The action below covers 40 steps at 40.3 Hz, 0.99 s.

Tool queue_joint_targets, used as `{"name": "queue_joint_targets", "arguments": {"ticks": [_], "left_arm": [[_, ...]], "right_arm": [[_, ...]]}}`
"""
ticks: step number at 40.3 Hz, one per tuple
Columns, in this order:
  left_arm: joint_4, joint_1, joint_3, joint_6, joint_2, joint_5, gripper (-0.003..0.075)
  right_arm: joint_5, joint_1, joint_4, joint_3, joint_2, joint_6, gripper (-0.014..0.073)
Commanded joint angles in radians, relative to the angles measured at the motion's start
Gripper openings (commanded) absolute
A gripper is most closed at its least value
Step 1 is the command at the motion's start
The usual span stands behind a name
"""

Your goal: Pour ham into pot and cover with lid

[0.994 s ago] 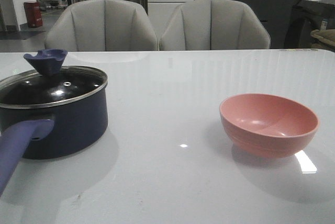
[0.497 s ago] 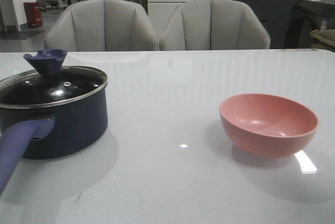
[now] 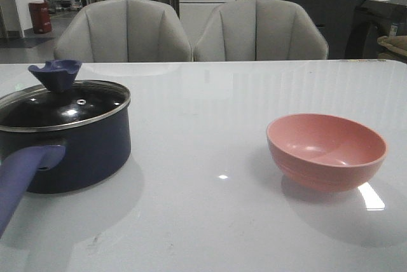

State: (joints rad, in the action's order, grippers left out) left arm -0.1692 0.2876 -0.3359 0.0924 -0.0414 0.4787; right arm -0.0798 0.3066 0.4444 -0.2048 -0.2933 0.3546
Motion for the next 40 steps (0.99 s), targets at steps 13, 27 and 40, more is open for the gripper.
{"name": "queue_joint_targets", "arguments": {"ticks": [13, 27, 40], "left_arm": [[0.029, 0.004, -0.024, -0.011, -0.012, -0.089, 0.0113], [0.076, -0.159, 0.205, -0.059, -0.014, -0.419, 0.0113], [0.139, -0.239, 0.345, -0.179, 0.066, -0.545, 0.0113]], "right_arm": [[0.068, 0.000, 0.003, -0.028, -0.005, 0.004, 0.0157], [0.067, 0.000, 0.003, -0.028, -0.005, 0.004, 0.0157], [0.067, 0.000, 0.003, -0.028, -0.005, 0.004, 0.0157]]}}
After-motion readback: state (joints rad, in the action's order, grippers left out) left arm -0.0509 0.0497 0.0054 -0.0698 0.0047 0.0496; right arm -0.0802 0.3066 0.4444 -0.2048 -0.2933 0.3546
